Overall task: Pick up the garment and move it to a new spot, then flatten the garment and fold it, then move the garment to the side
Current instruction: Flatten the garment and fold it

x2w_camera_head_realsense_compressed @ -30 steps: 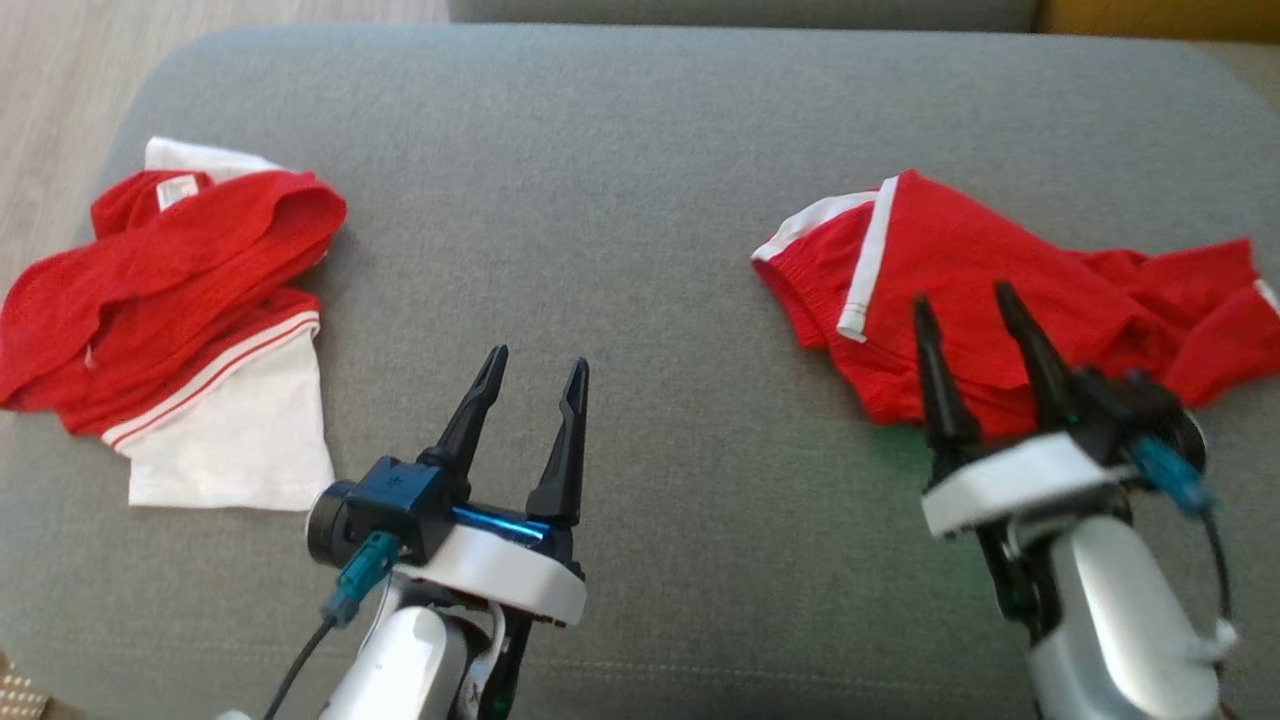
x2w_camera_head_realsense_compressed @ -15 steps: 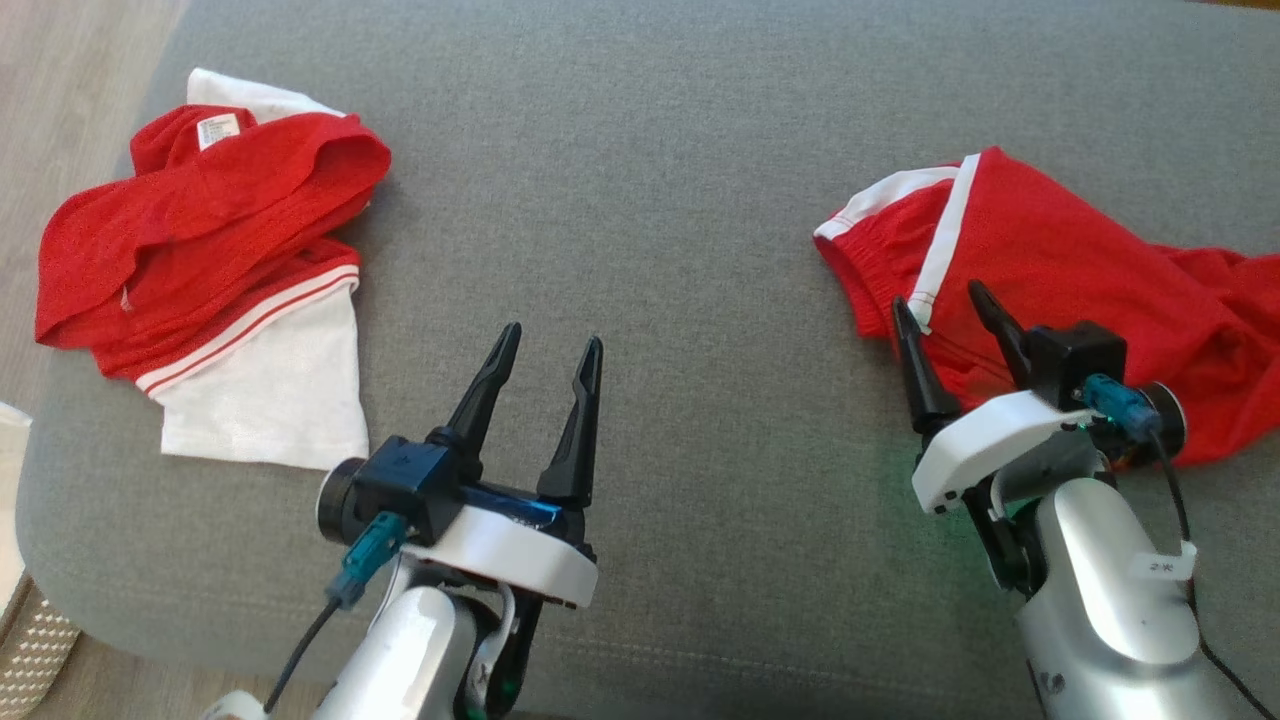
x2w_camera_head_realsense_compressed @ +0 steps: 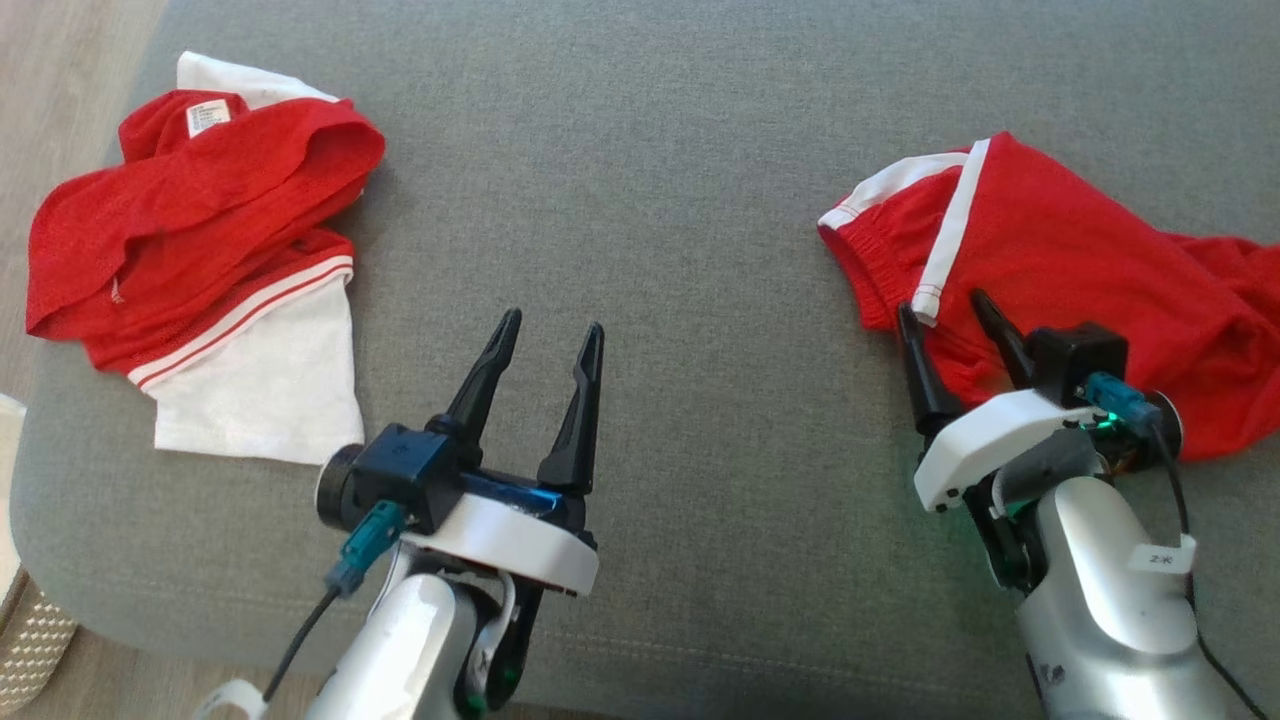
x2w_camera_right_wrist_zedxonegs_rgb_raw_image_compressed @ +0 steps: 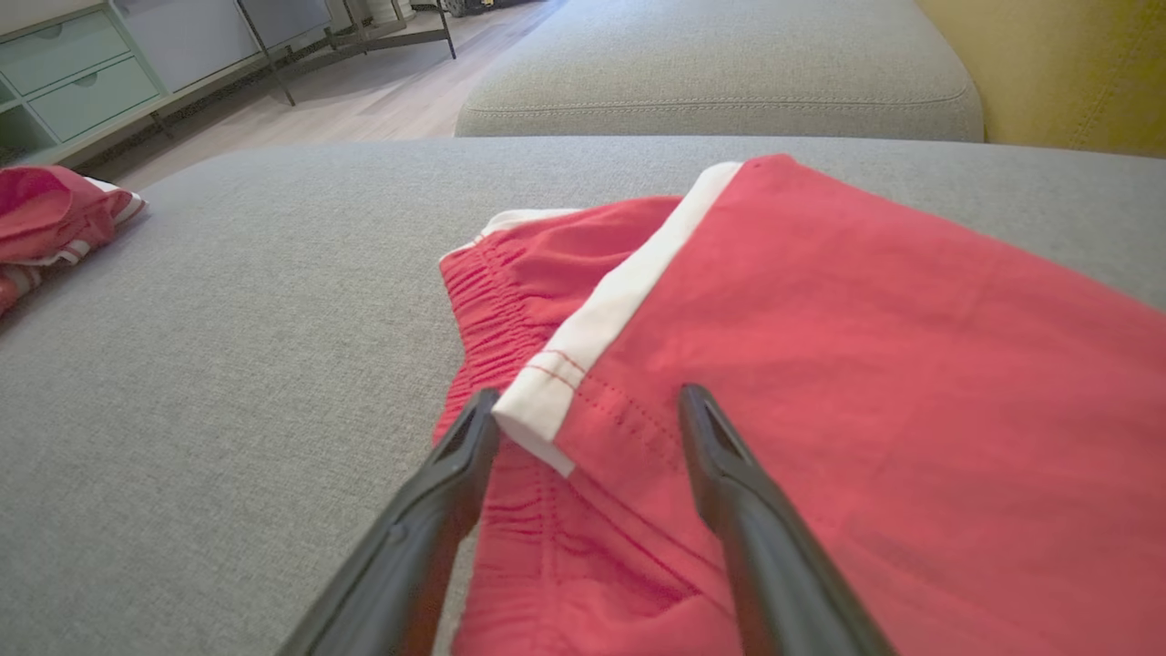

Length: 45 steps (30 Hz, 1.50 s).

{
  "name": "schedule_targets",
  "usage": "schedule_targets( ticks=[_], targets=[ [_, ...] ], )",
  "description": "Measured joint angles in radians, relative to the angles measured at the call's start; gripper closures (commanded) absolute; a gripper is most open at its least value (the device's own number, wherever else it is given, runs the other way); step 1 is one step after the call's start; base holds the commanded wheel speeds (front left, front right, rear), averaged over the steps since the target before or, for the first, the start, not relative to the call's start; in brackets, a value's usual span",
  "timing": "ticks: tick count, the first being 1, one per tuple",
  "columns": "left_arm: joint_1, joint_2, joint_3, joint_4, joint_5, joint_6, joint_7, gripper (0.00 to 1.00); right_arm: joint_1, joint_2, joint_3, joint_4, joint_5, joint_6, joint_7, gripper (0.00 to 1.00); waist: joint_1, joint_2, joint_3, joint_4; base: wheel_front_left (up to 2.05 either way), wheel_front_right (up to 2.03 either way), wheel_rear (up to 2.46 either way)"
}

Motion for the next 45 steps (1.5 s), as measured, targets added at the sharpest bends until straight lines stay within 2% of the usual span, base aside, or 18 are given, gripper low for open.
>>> schedule_targets(
  ticks=[2,4,14,21,24,29,37,45],
  targets=[
    [-0.003,0.000,0.000,0.000,0.000,0.000,0.000,0.00,-0.008,0.000,0.000,0.007,0.008,0.000,0.000,0.60,0.0000,0.0000,0.000,0.000,0.00,0.00,0.00],
    [-0.003,0.000,0.000,0.000,0.000,0.000,0.000,0.00,-0.014,0.000,0.001,0.010,0.010,0.000,-0.005,1.00,0.0000,0.0000,0.000,0.000,0.00,0.00,0.00],
    [-0.002,0.000,0.003,0.004,0.000,0.000,0.000,0.00,-0.012,0.000,-0.004,-0.002,0.027,0.000,-0.026,1.00,0.0000,0.0000,-0.013,-0.011,0.00,0.00,0.00],
    [-0.006,0.000,0.009,0.014,0.002,-0.005,0.000,0.00,0.011,-0.001,-0.040,-0.168,0.011,0.000,-0.030,1.00,0.0000,0.0000,-0.020,-0.071,0.00,0.00,0.00],
    [-0.038,0.000,0.007,0.050,0.002,-0.020,0.000,0.00,0.055,0.000,-0.038,-0.248,-0.021,0.000,0.011,1.00,0.0000,0.0000,-0.020,-0.114,0.00,0.00,0.00],
    [-0.139,-0.001,0.003,0.151,0.001,-0.047,0.000,0.00,0.114,0.001,-0.050,-0.346,-0.046,0.000,0.071,1.00,0.0000,0.0000,-0.015,-0.196,0.00,0.00,0.00],
    [-0.273,-0.003,-0.027,0.383,-0.012,-0.092,0.000,0.00,0.137,0.001,-0.110,-0.386,-0.053,0.000,0.098,1.00,0.0000,0.0000,0.010,-0.328,0.00,0.00,0.00],
    [-0.411,-0.007,-0.025,0.551,-0.049,-0.117,0.000,0.00,0.133,0.002,-0.088,-0.384,-0.041,0.000,0.089,1.00,0.0000,0.0000,0.049,-0.375,0.00,0.00,0.00]
  ],
)
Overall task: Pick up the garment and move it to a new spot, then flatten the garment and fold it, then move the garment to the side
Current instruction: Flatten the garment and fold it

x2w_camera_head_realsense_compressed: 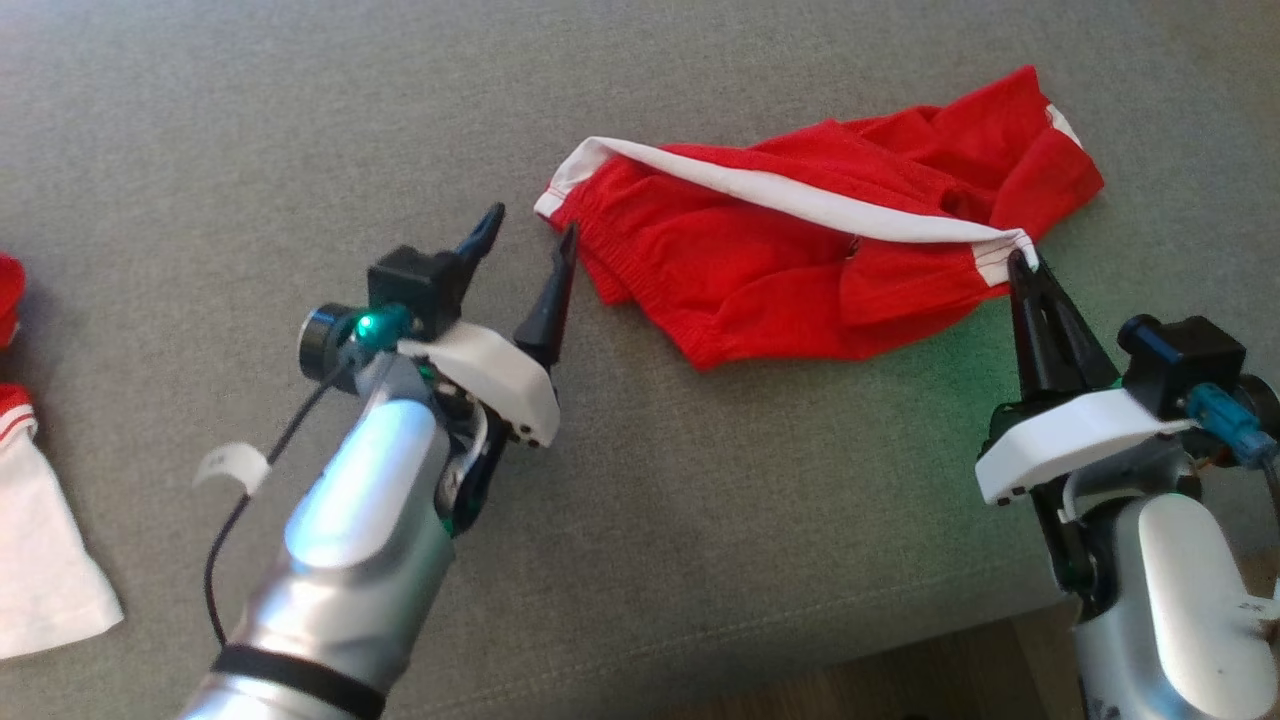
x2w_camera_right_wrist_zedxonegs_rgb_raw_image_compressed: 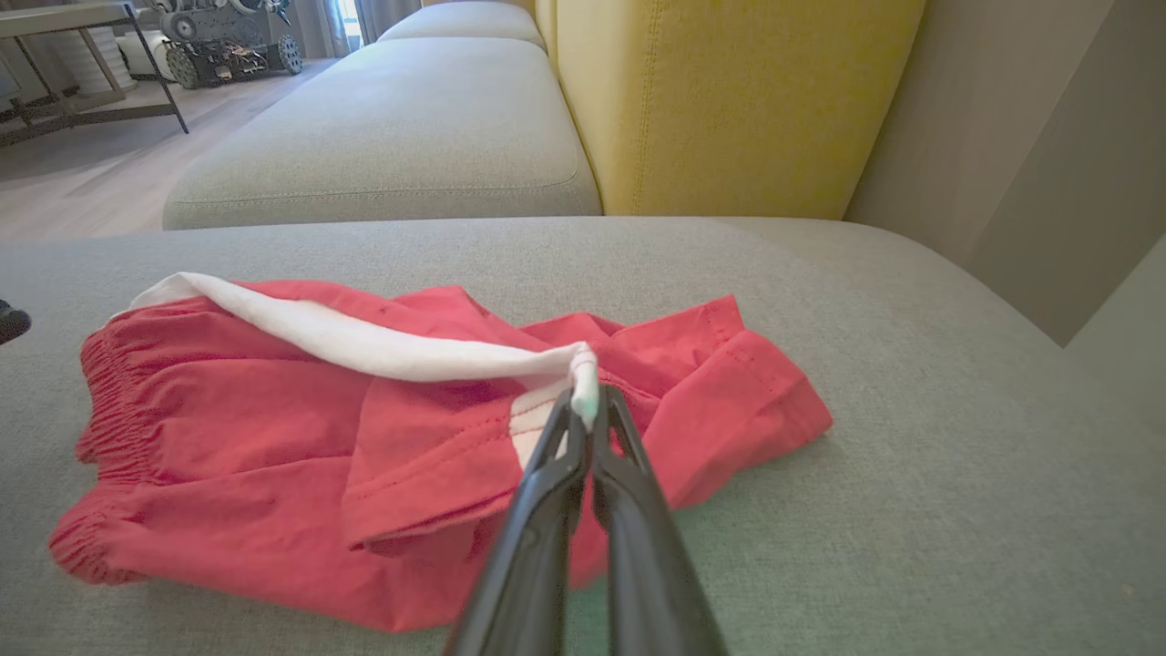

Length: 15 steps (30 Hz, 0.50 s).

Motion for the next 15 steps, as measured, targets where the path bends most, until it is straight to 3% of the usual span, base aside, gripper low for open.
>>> schedule_targets(
  ticks=[7,15],
  targets=[
    [-0.116,-0.001,-0.011,0.151,-0.013,-0.024,0.000,0.00,-0.012,0.000,0.026,0.012,0.007,0.000,-0.008,1.00,0.0000,0.0000,0.020,-0.015,0.00,0.00,0.00],
    [-0.203,-0.006,-0.100,0.283,-0.062,-0.043,0.005,0.00,-0.043,0.000,0.051,0.021,0.014,0.000,-0.019,1.00,0.0000,0.0000,0.041,-0.021,0.00,0.00,0.00]
  ],
)
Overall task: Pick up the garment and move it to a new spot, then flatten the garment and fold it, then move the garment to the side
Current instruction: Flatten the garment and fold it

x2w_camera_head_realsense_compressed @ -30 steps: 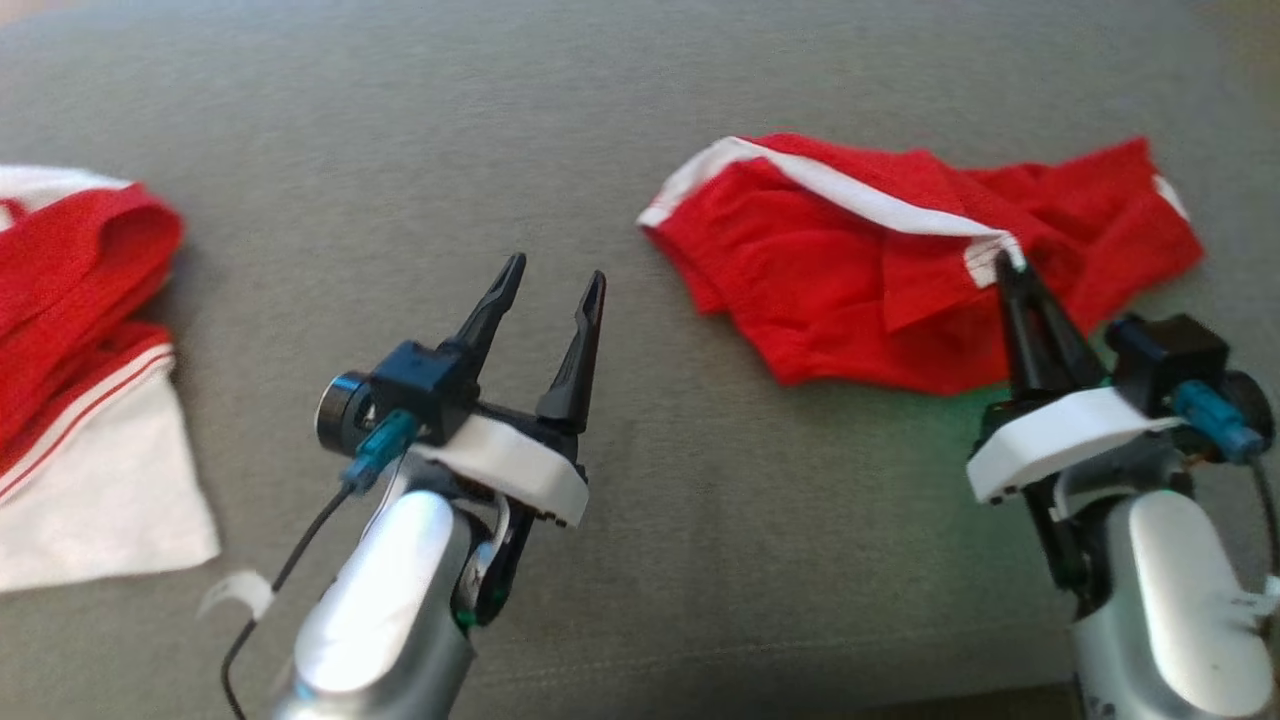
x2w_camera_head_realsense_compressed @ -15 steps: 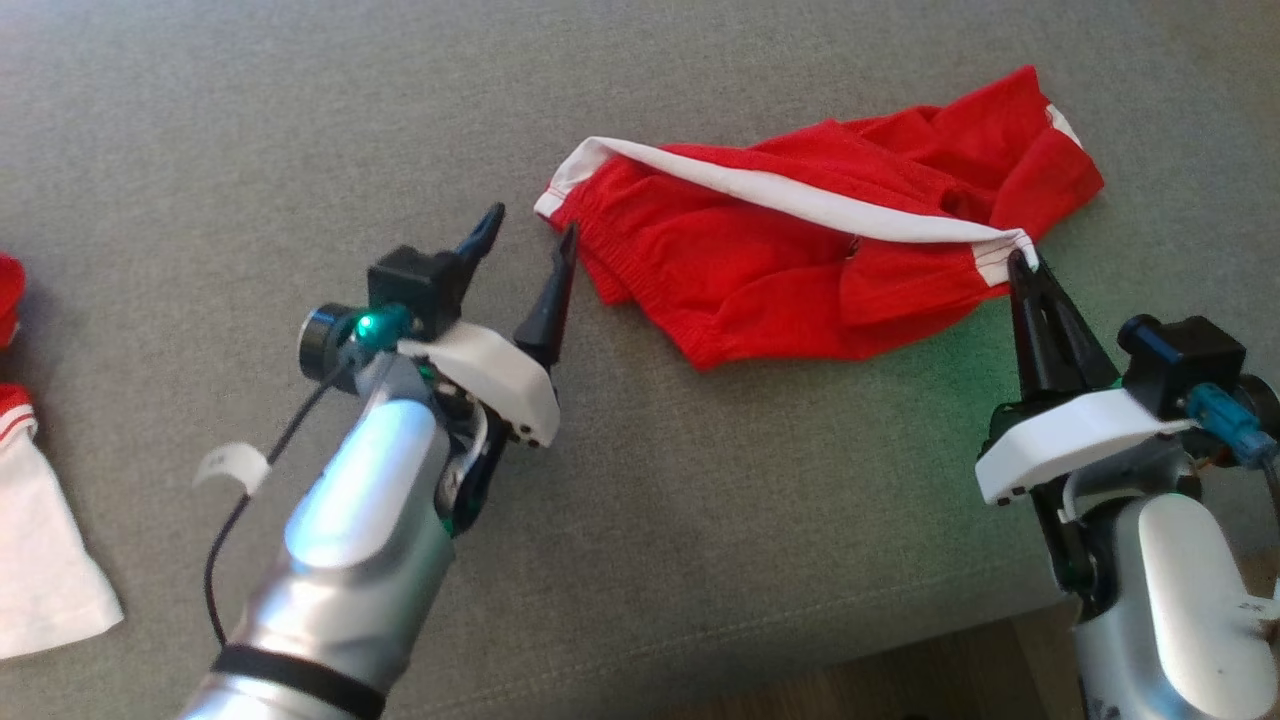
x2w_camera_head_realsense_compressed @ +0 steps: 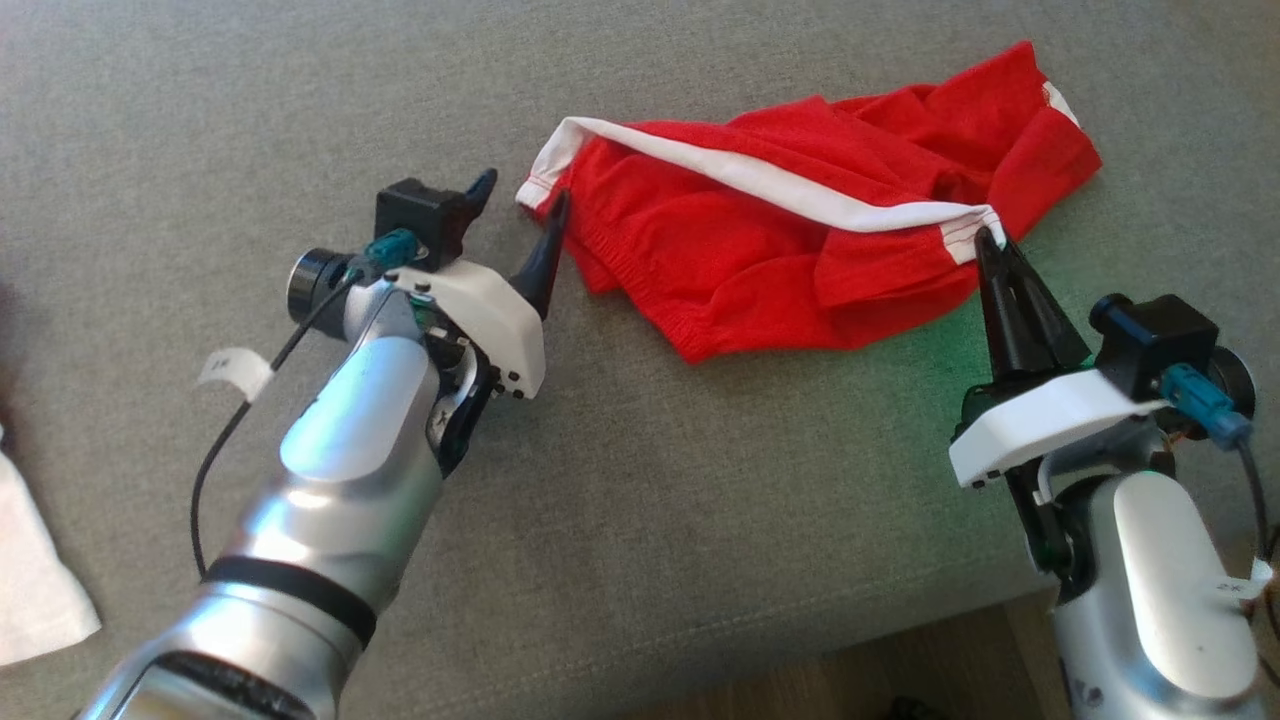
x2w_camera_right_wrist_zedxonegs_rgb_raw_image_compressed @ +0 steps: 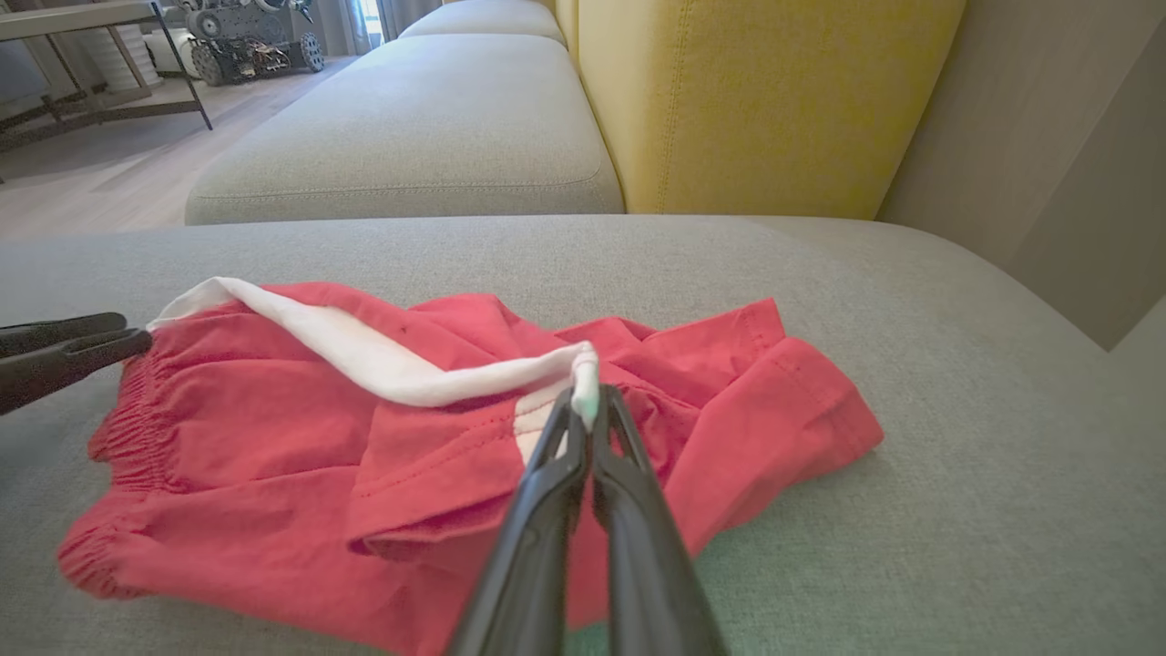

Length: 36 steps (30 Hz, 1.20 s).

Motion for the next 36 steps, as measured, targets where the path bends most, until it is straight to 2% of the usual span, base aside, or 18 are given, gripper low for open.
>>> schedule_targets(
  ticks=[15,16,17,18,19,26,31,36],
  targets=[
    [-0.069,-0.004,-0.127,0.122,-0.075,0.027,0.007,0.00,-0.006,0.000,0.021,0.018,0.000,0.000,-0.013,1.00,0.0000,0.0000,0.012,-0.022,0.00,0.00,0.00],
    [-0.070,-0.004,-0.131,0.126,-0.079,0.027,0.007,0.15,-0.006,0.000,0.021,0.020,0.000,0.000,-0.014,1.00,0.0000,0.0000,0.011,-0.022,0.00,0.00,0.00],
    [-0.073,-0.004,-0.135,0.129,-0.085,0.027,0.007,0.62,-0.006,0.000,0.021,0.021,0.001,0.000,-0.014,1.00,0.0000,0.0000,0.011,-0.022,0.00,0.00,0.00],
    [-0.077,-0.004,-0.141,0.132,-0.091,0.027,0.007,0.92,-0.006,0.000,0.021,0.021,0.002,0.000,-0.014,1.00,0.0000,0.0000,0.010,-0.021,0.00,0.00,0.00],
    [-0.081,-0.004,-0.151,0.133,-0.097,0.027,0.007,1.00,-0.006,0.000,0.021,0.022,0.002,0.000,-0.016,1.00,0.0000,0.0000,0.010,-0.020,0.00,0.00,0.00],
    [-0.085,-0.005,-0.170,0.098,-0.110,0.046,0.001,1.00,-0.006,0.000,0.008,0.036,0.001,0.000,-0.022,1.00,0.0000,0.0000,-0.002,0.006,0.00,0.00,0.00],
    [-0.081,-0.004,-0.148,-0.007,-0.088,0.081,0.001,1.00,-0.038,-0.002,-0.017,0.044,-0.028,0.000,-0.026,1.00,0.0000,0.0000,-0.026,0.038,0.00,0.00,0.00],
    [-0.046,0.012,-0.094,-0.128,-0.040,0.097,0.001,1.00,-0.131,-0.063,-0.035,0.064,-0.033,0.000,-0.031,1.00,0.0000,0.0000,-0.073,0.073,0.00,0.00,0.00]
  ],
)
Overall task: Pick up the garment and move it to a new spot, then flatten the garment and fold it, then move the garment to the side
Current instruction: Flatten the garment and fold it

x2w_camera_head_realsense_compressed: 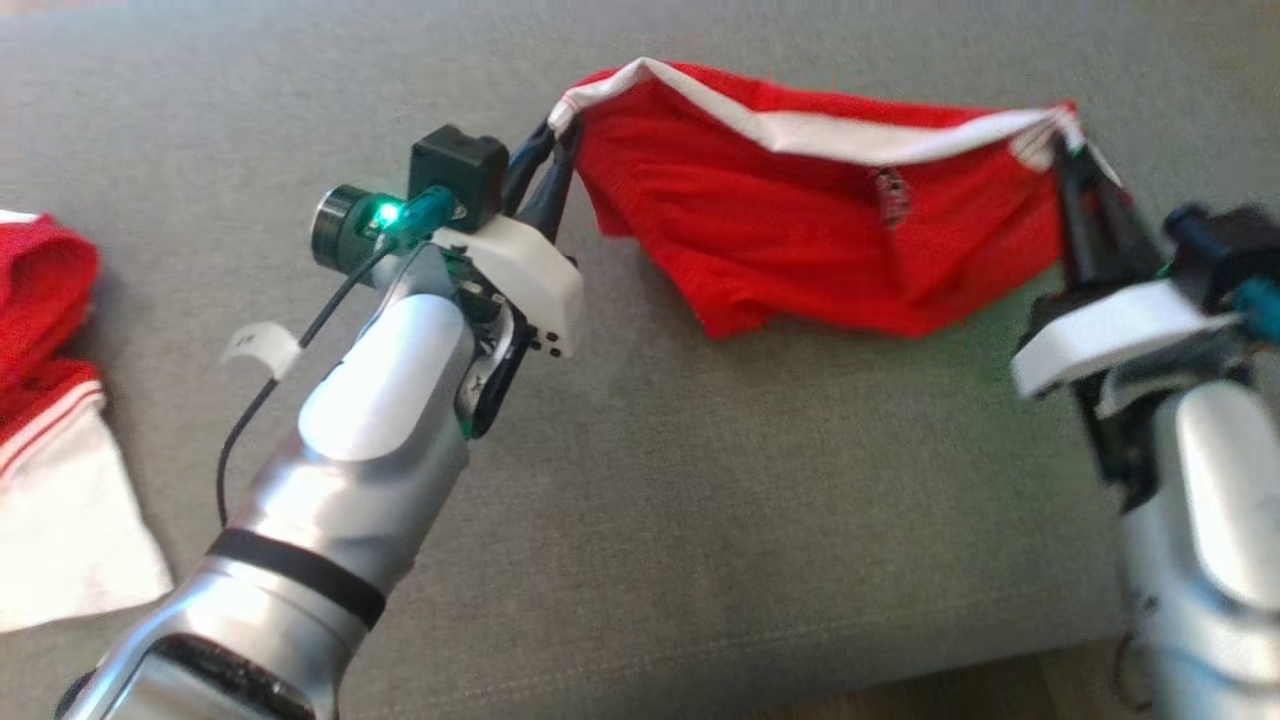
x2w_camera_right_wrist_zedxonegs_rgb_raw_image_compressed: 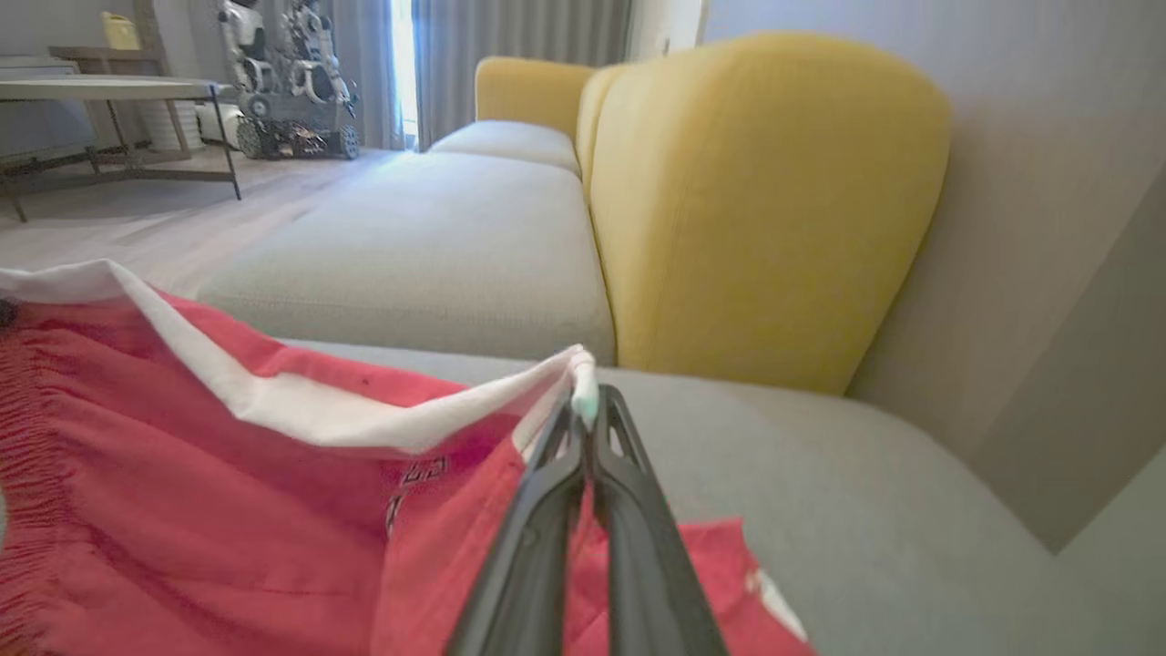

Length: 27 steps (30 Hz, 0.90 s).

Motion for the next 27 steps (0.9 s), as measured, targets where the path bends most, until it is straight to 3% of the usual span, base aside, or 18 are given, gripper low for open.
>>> schedule_targets(
  ticks=[9,16,22,27],
  targets=[
    [0.017,0.081,0.067,-0.136,0.077,-0.023,-0.003,1.00,-0.196,-0.171,0.056,0.061,0.027,0.000,-0.025,1.00,0.0000,0.0000,-0.128,0.061,0.00,0.00,0.00],
    [0.017,0.109,0.071,-0.187,0.081,-0.044,-0.004,1.00,-0.236,-0.265,0.115,0.062,0.074,0.000,0.002,1.00,0.0000,0.0000,-0.243,0.096,0.00,0.00,0.00],
    [0.078,0.149,0.063,-0.293,0.058,-0.063,0.064,1.00,-0.227,-0.397,0.209,-0.073,0.191,0.000,0.134,1.00,0.0000,0.0000,-0.314,0.129,0.00,0.00,0.00],
    [0.205,0.232,0.081,-0.457,-0.026,-0.072,0.179,1.00,-0.141,-0.523,0.271,-0.244,0.344,0.000,0.307,1.00,-0.0001,0.0000,-0.339,0.144,0.00,0.00,0.00]
  ],
)
